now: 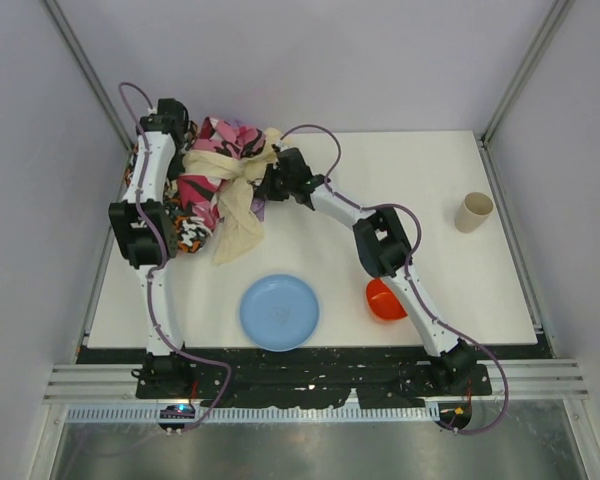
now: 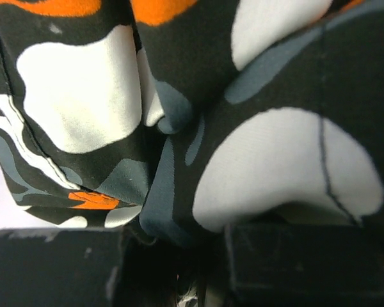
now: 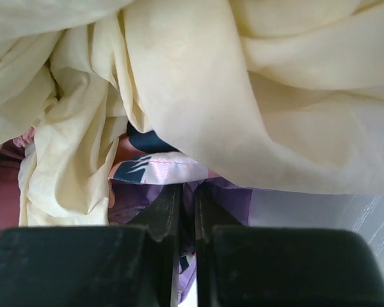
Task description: Pick out a specific cloth from the pile
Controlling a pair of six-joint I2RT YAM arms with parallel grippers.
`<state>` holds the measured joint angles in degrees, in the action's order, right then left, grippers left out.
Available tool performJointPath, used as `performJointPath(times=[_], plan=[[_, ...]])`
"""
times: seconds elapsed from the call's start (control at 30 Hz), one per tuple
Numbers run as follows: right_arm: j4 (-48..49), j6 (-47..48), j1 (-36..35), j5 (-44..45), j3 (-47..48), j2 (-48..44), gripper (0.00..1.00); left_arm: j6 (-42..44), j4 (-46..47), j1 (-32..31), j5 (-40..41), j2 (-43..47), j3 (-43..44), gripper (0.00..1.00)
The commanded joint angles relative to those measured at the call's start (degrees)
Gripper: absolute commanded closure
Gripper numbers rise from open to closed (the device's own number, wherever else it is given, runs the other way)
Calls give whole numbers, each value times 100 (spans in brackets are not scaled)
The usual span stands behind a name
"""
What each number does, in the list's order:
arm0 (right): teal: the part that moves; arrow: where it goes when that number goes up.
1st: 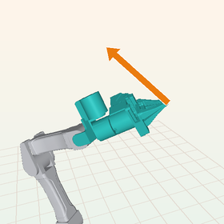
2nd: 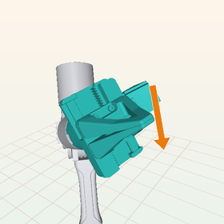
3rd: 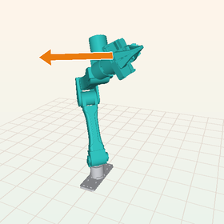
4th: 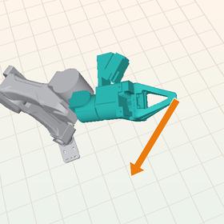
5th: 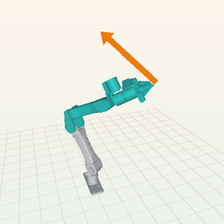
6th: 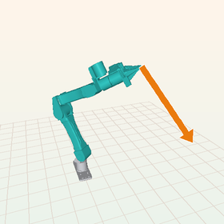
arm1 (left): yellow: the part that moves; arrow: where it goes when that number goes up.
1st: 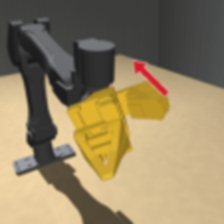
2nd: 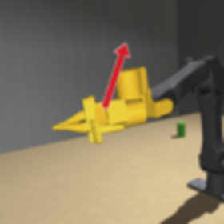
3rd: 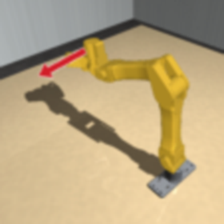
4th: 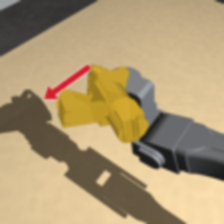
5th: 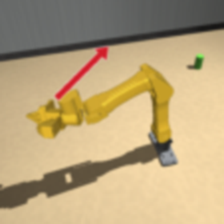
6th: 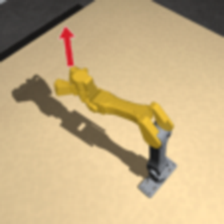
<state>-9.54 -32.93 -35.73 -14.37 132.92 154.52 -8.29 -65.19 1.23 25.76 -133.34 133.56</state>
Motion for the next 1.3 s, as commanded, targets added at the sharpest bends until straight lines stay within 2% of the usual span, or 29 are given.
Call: performJointPath(times=[0.0,0.07,0.17,0.27,0.33,0.43,0.5,0.57,0.63,0.7,0.8,0.97,1.07,1.1,1.13,1.2,1.27], plan=[[-179,618,-119,-487,-100,-738,94,-707,-503,35,-667,307,206,100],[-897,1197,-110,-279,259,-1141,95,-962,-513,26,-1054,754,-56,98],[-1523,1815,-119,91,323,-1906,95,-1279,-40,26,-1739,1711,-1021,71],[-1612,2245,-119,373,85,-2889,95,-1543,785,-35,-2302,2932,-2392,53],[-1788,2360,-119,435,259,-3224,95,-1579,1182,-71,-2286,3828,-3070,40],[-2025,2361,-119,356,594,-3515,95,-1596,1517,-535,-2207,4665,-3713,19],[-2061,2300,-119,304,796,-3595,95,-1588,1666,-790,-2146,5123,-3959,16],[-2139,2300,-136,295,1077,-3613,95,-1474,1886,-1133,-1813,5431,-4188,1],[-2210,2300,-145,303,1253,-3639,95,-1333,2088,-1397,-1811,5555,-4320,0],[-2193,2291,-145,330,1254,-3718,95,-1359,2308,-1494,-2222,5495,-4443,1],[-2192,2299,-145,469,1166,-3823,95,-1385,2493,-1661,-2549,5021,-4523,2],[-2219,2510,-137,795,1166,-4016,95,-1359,2441,-1977,-2708,3756,-4260,8],[-2219,2887,-137,1417,1210,-4332,95,-1385,2117,-2066,-2760,2878,-3769,12],[-2193,2958,-136,1924,1227,-4412,95,-1377,1959,-2066,-2734,2570,-3610,15],[-2175,3176,-128,2068,1227,-4587,95,-1377,1801,-2066,-2630,2350,-3435,18],[-2052,3510,-101,2639,1157,-4859,95,-1446,1475,-2048,-1815,1936,-3100,24],[-1833,3844,-75,3193,982,-5114,95,-1447,1229,-2005,-1426,1663,-2889,26]])
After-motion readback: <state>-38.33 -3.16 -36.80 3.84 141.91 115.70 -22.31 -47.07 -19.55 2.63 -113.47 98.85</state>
